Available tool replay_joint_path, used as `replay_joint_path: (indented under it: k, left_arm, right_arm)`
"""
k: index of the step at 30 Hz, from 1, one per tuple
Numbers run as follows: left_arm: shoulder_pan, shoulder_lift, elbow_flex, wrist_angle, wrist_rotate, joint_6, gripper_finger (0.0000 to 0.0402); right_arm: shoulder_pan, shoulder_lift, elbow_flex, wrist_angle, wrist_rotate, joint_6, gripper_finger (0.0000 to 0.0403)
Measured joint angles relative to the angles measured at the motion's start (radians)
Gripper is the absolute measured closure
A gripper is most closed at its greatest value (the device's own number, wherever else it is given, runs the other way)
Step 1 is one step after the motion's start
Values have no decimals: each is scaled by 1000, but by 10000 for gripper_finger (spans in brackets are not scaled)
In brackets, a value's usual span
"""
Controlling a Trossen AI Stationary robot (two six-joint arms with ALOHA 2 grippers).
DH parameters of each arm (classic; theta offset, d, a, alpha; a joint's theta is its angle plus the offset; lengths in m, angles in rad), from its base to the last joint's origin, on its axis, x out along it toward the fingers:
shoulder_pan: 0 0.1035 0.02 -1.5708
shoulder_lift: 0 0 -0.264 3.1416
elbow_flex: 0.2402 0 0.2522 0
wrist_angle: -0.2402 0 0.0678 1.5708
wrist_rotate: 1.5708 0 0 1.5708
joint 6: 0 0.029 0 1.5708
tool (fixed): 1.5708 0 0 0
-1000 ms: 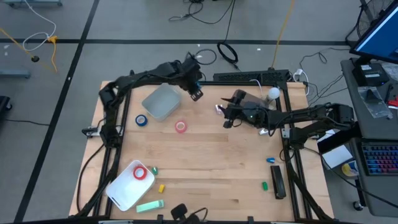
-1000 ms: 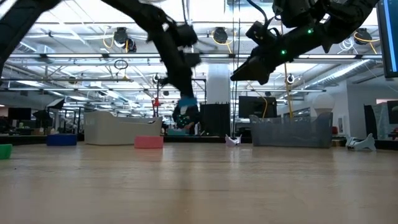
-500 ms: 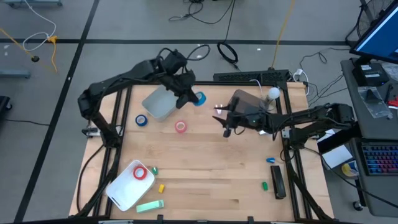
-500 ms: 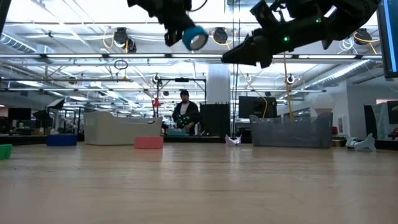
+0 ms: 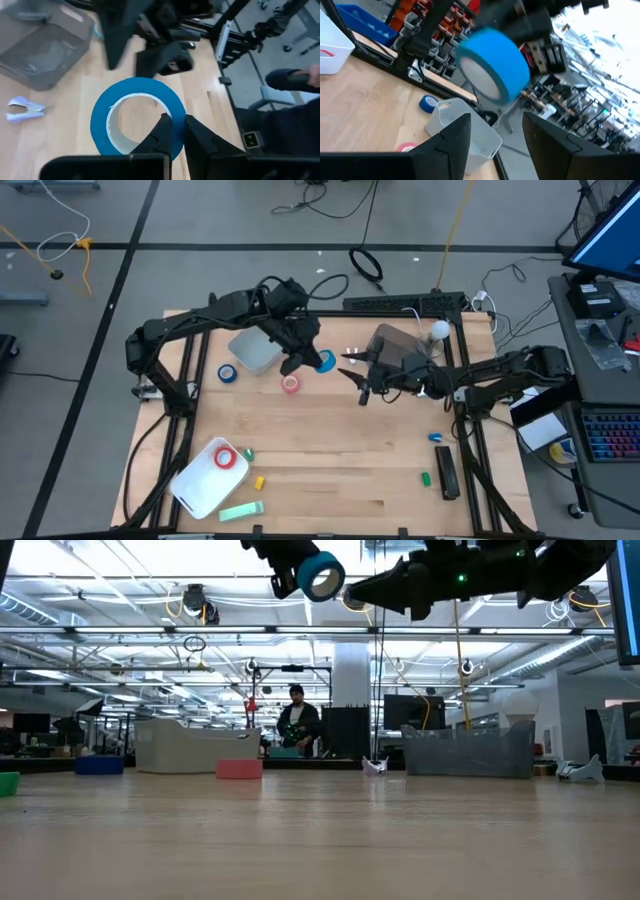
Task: Pick and place Stapler, Stapler remover, tape
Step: Put the light blue tape into the white bin
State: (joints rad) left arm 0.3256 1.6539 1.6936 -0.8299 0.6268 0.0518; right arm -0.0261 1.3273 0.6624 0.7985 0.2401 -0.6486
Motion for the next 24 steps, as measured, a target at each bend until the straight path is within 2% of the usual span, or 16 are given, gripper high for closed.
replay_joint_path:
  k: [12, 24]
  left_arm:
    - [-12, 1, 0, 55, -26, -29, 380]
    - [-26, 1, 0, 125, -26, -51, 378]
  right_arm:
    - [41, 0, 0, 142, -1, -90, 231]
    - [41, 0, 0, 163, -4, -97, 231]
